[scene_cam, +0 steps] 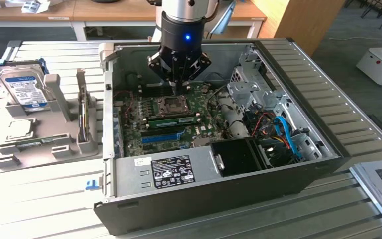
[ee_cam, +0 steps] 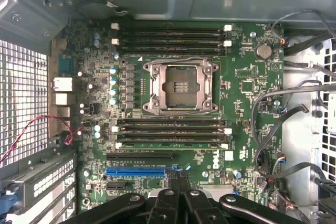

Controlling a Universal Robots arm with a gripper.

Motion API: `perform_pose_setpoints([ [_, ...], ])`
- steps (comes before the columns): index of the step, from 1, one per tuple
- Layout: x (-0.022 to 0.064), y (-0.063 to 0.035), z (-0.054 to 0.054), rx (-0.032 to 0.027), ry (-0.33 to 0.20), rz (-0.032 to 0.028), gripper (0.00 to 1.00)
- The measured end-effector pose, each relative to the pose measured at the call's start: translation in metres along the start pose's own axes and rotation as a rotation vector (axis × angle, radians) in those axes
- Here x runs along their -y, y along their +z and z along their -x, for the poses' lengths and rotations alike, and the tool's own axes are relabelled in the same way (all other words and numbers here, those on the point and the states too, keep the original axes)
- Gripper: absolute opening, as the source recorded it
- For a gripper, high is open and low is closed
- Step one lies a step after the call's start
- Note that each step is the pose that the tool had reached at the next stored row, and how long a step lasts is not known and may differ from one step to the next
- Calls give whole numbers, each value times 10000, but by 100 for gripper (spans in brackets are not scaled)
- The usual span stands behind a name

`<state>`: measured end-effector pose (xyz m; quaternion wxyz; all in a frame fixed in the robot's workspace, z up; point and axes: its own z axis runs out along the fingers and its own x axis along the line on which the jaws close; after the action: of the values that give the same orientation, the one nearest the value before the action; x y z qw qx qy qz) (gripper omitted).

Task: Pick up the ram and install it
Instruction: 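Press down the ram until it locks into place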

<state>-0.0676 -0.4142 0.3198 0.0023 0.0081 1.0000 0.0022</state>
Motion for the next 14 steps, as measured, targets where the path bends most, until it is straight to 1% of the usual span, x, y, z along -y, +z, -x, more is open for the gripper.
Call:
perform_pose_setpoints([
  [2,1,-1,0,-1,0,23,10],
  [5,1,0,0,-1,0,79,10],
  [10,2,0,0,-1,1,138,10],
  [14,3,0,0,-2,1,141,10],
])
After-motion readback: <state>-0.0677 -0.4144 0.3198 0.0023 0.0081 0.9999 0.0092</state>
